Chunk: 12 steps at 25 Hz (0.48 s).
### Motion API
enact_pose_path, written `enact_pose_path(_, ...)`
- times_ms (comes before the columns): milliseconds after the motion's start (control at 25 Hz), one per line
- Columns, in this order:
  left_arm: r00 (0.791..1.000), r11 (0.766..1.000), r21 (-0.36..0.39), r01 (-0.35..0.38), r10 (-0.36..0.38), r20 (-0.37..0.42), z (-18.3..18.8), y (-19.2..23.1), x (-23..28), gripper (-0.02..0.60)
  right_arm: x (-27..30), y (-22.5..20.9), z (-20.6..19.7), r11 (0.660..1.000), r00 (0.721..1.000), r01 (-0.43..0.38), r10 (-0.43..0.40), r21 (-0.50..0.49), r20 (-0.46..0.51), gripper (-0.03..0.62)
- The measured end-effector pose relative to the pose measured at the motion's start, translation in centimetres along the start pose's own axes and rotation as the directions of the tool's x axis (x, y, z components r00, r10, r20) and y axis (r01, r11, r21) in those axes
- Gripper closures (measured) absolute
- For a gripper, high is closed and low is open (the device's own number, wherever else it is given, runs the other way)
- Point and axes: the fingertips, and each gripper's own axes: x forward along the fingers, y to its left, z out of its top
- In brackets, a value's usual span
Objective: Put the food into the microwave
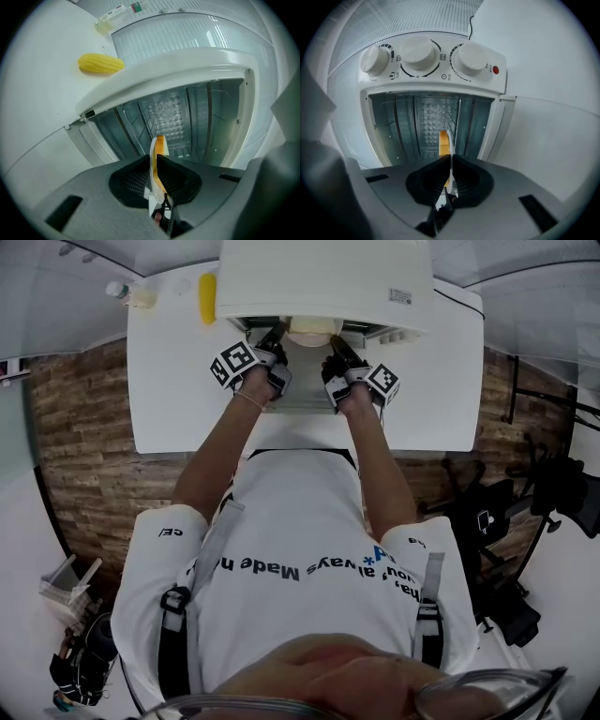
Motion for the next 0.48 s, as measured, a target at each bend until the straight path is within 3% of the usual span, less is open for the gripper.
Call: enact_pose_path(480, 0.999, 1.000, 0.013, -0.008, 0.008, -0.042, -1.8, 0.1, -0.2, 0.561, 1.5, 0.7, 0.4, 1.000, 1.000, -0.016, 0.016, 0.008, 0.023, 0.574)
